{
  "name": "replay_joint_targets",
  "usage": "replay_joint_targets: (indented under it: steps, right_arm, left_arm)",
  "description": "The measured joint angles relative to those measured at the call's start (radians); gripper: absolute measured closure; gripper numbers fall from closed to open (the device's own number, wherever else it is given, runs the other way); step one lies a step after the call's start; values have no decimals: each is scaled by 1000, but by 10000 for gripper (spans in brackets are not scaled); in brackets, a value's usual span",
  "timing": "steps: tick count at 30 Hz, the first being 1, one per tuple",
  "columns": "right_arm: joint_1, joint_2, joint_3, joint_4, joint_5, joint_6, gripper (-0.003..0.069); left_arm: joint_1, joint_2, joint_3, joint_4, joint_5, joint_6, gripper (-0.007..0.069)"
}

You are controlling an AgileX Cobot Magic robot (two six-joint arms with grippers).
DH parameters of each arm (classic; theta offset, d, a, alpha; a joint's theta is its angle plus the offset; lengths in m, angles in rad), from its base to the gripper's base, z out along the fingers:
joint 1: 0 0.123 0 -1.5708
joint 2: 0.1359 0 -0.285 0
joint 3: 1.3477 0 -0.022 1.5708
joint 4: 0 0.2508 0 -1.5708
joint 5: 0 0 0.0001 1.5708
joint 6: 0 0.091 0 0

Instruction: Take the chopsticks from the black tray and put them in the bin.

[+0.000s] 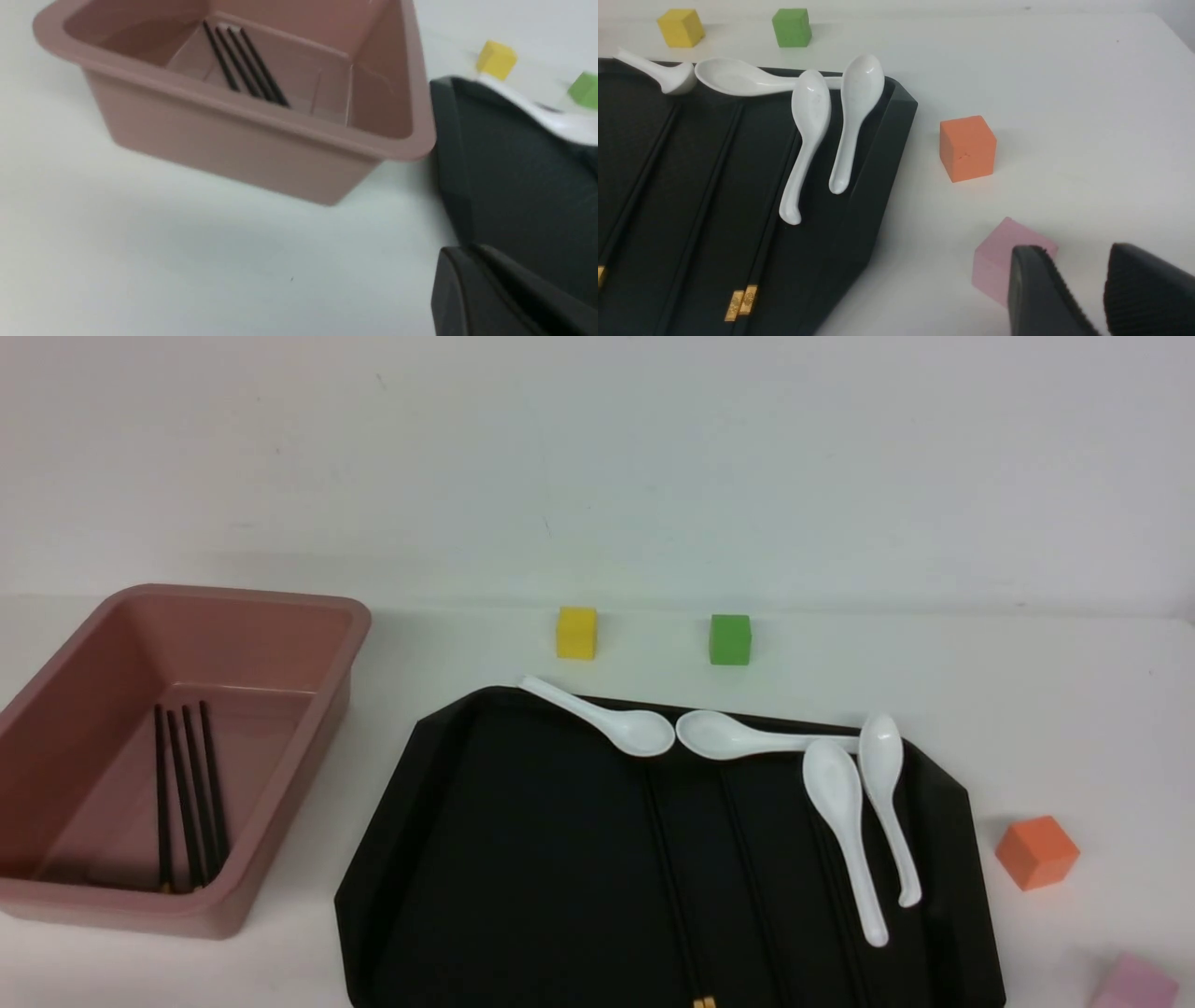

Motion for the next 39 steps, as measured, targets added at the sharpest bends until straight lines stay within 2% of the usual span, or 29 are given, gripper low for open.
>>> replay_joint_targets:
  steps: [39]
  right_arm:
    - [0,0,0,0,0,0,419]
  left_arm:
    - [0,0,1,8,13,0,613]
